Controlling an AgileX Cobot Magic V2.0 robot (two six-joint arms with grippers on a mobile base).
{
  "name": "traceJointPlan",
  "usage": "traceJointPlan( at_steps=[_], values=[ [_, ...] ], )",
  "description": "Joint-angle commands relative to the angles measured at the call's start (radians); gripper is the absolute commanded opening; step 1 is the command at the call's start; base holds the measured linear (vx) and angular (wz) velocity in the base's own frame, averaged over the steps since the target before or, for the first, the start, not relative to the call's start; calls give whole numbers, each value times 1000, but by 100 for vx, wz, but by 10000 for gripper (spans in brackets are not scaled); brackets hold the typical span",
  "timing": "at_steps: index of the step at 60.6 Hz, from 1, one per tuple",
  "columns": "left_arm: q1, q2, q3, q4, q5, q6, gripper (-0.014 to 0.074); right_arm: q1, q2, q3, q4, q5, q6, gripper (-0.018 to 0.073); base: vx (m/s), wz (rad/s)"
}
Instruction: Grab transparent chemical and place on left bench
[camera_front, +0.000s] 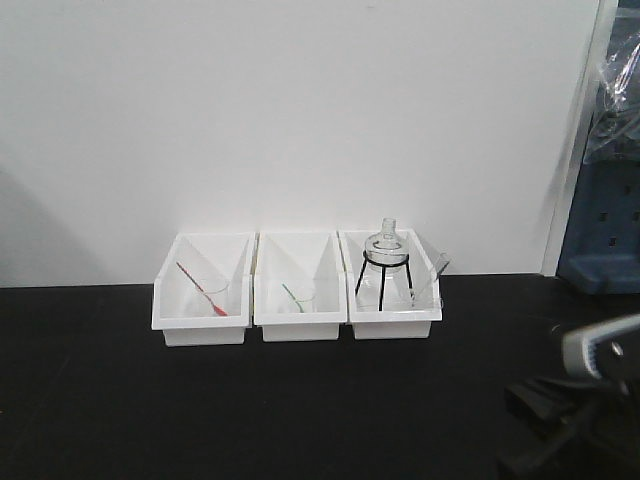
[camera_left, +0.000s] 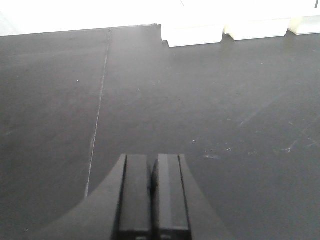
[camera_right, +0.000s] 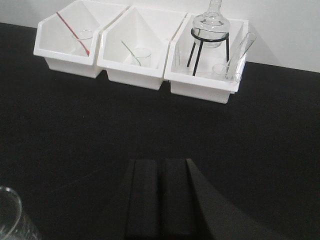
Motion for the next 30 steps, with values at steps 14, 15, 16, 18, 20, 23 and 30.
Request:
traceJointPlan(
  at_steps=[14, 15, 16, 18, 20, 23, 30],
  values=[
    [-2, -19, 16, -1, -78, -8, -3, -133, -442, 426, 43, -237, 43, -7, 0, 0],
    [-2, -19, 16, -1, -78, -8, -3, -143, -459, 439, 43, -236, 44, -7, 0, 0],
    [-2, -19, 16, -1, -78, -8, -3, -156, -485, 458, 43, -234, 44, -7, 0, 0],
    [-2, -19, 16, -1, -78, -8, -3, -176, -520, 481, 40, -230, 44, -7, 0, 0],
    [-2, -19, 16, -1, -78, -8, -3, -192, -564, 507, 38, -222, 44, -7, 0, 0],
    [-2, -19, 16, -1, -78, -8, -3, -206, -629, 540, 38, -203, 44, -7, 0, 0],
    [-2, -19, 16, -1, -78, -8, -3, -214, -784, 602, 39, -152, 39, -7, 0, 0]
  ],
)
